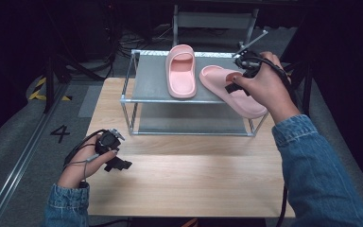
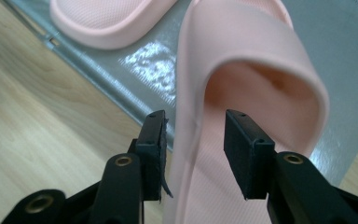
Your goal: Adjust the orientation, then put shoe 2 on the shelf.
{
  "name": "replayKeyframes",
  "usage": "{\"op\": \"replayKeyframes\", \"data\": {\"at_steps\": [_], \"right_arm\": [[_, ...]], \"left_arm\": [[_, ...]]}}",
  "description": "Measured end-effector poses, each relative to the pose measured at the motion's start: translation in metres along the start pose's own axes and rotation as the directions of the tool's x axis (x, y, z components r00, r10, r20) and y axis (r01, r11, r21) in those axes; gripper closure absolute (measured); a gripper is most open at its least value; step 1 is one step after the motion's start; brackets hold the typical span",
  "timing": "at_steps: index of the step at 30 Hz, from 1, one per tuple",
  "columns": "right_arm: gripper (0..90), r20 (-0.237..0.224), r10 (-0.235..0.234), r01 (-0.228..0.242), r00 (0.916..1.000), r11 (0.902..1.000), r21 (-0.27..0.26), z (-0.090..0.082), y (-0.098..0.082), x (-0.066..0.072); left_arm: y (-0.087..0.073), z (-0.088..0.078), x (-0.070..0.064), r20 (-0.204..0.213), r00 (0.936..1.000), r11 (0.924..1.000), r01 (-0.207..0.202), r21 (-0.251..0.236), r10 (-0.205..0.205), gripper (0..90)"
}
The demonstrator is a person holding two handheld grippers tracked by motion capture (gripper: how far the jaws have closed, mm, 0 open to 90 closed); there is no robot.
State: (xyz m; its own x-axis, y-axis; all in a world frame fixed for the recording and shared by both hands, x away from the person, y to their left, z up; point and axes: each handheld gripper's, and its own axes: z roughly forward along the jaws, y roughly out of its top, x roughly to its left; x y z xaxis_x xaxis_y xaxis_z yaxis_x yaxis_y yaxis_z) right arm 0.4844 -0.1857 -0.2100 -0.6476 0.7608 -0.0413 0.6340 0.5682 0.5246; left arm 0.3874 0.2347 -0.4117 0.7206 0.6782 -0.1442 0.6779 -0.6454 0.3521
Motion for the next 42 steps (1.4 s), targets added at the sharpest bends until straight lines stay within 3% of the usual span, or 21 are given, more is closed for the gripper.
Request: {"op": "replayKeyframes", "data": {"at_steps": [5,13,17,25,29,33,38,42], "right_arm": [[58.7,-0.008,0.002,-0.002,1.0,0.9998,-0.02,-0.014,-0.021,0.0],[56.7,0.008,0.037,-0.037,0.9993,0.9991,-0.022,-0.033,-0.059,-0.01],[55.0,0.032,0.054,-0.054,0.998,0.9985,-0.013,-0.037,-0.076,-0.016],[59.8,0.027,0.091,-0.092,0.9955,0.9954,0.027,-0.039,-0.103,-0.024],[68.4,0.032,0.095,-0.098,0.9949,0.9923,0.076,-0.035,-0.11,-0.024],[78.0,0.047,0.066,-0.07,0.9967,0.9918,0.107,-0.028,-0.113,-0.024],[83.1,0.05,0.043,-0.049,0.9978,0.99,0.133,-0.018,-0.112,-0.025],[84.9,0.05,0.029,-0.035,0.9983,0.9917,0.124,-0.016,-0.11,-0.023]], "left_arm": [[0.004,0.002,-0.001,-0.003,1.0,1.0,-0.003,0.007,0.003,18.3],[0.01,0.005,-0.002,0.009,0.9998,0.9997,-0.02,0.015,0.019,18.1],[0.011,0.007,-0.003,0.006,0.9998,0.9993,-0.021,0.029,0.021,18.2],[0.009,0.006,-0.003,-0.004,0.9999,0.9995,-0.016,0.026,0.016,18.1],[0.008,0.007,-0.004,-0.003,0.9999,0.9991,-0.014,0.039,0.014,18.1],[0.007,0.008,-0.006,-0.002,0.9999,0.9993,-0.012,0.035,0.012,18.1],[0.006,0.006,-0.004,-0.005,0.9999,0.9992,-0.014,0.037,0.014,18.0],[0.005,0.007,-0.004,-0.004,0.9999,0.9993,-0.01,0.037,0.01,17.9]]}}
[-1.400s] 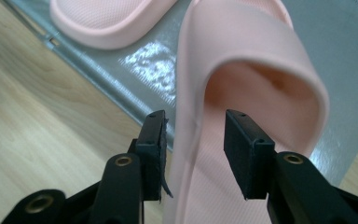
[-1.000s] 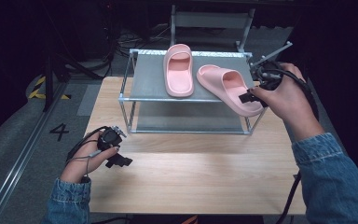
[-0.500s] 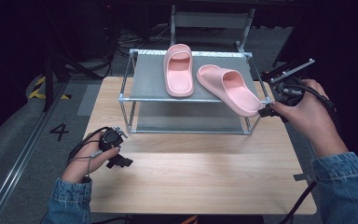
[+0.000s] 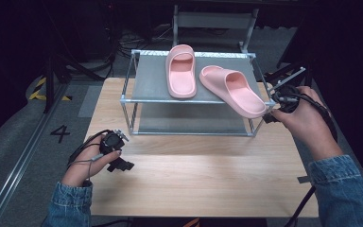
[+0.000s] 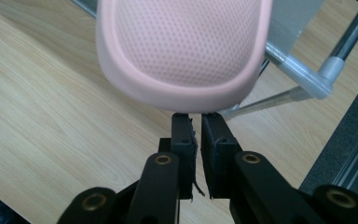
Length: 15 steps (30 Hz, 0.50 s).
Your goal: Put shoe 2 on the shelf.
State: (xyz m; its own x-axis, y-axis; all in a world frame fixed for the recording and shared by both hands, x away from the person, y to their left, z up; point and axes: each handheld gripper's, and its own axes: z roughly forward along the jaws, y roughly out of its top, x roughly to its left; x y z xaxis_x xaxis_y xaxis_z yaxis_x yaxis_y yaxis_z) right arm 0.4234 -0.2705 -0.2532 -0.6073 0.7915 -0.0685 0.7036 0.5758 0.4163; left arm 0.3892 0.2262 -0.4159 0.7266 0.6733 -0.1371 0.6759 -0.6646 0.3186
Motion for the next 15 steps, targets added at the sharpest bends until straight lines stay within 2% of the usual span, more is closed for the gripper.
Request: {"op": "replayKeyframes", "data": {"at_steps": [4,15], "right_arm": [[86.5,0.007,-0.018,0.018,0.9998,0.9998,0.008,-0.001,0.003,0.004],[87.0,-0.052,-0.079,0.079,0.9956,0.9969,0.0,0.0,0.013,0.028]], "left_arm": [[0.0,0.001,0.0,0.002,1.0,1.0,-0.001,0.005,0.001,17.9],[0.002,0.003,-0.001,0.002,0.9999,0.9998,-0.013,0.013,0.013,17.9]]}}
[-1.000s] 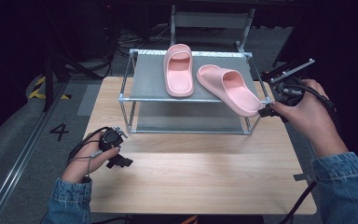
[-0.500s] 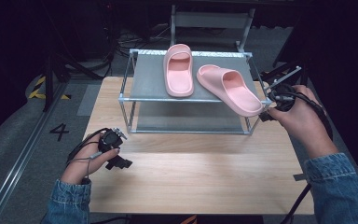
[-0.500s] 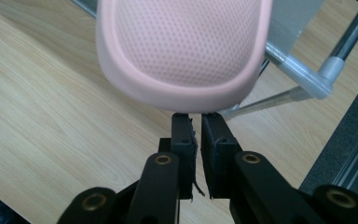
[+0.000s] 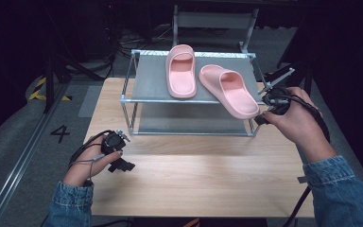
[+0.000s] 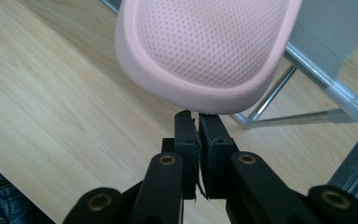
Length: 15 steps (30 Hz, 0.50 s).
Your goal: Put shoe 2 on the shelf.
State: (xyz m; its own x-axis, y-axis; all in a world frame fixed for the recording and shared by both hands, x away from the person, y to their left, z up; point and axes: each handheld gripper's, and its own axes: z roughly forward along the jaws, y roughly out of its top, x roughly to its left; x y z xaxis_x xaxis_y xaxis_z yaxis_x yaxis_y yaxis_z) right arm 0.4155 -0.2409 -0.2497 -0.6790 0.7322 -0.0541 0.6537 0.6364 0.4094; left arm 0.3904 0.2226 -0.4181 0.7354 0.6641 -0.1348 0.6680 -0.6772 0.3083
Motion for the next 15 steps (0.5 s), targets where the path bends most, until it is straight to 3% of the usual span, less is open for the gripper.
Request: {"op": "replayKeyframes", "data": {"at_steps": [15], "right_arm": [[87.7,-0.055,-0.06,0.059,0.9966,0.9979,-0.029,0.016,0.031,0.023]], "left_arm": [[0.0,0.002,0.0,0.008,0.9999,1.0,0.006,0.002,-0.006,17.8]]}}
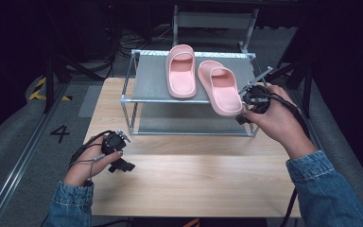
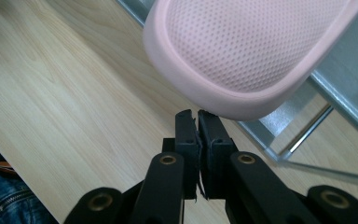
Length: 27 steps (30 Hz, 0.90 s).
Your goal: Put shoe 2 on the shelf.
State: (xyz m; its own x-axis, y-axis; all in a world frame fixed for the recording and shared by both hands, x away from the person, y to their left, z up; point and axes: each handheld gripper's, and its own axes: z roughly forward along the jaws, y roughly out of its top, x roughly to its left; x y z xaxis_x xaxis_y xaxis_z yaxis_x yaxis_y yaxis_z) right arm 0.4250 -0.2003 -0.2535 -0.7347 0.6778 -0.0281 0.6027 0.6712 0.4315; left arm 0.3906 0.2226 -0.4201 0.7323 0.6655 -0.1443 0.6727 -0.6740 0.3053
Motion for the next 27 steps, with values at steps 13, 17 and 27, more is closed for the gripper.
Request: {"op": "replayKeyframes", "data": {"at_steps": [13,17,27], "right_arm": [[89.0,0.0,0.003,-0.003,1.0,1.0,0.008,0.02,0.032,-0.005],[89.4,-0.001,0.003,-0.003,1.0,0.9999,0.011,0.026,0.042,-0.008],[89.7,-0.011,0.01,-0.01,0.9999,0.9999,0.009,0.038,0.061,-0.009]], "left_arm": [[-0.001,0.002,0.001,0.001,1.0,1.0,0.007,0.001,-0.007,17.8],[-0.001,0.002,0.001,0.004,0.9999,0.9999,0.01,0.001,-0.01,17.8],[-0.002,0.004,0.004,0.005,0.9998,0.9998,0.018,0.003,-0.018,17.8]]}}
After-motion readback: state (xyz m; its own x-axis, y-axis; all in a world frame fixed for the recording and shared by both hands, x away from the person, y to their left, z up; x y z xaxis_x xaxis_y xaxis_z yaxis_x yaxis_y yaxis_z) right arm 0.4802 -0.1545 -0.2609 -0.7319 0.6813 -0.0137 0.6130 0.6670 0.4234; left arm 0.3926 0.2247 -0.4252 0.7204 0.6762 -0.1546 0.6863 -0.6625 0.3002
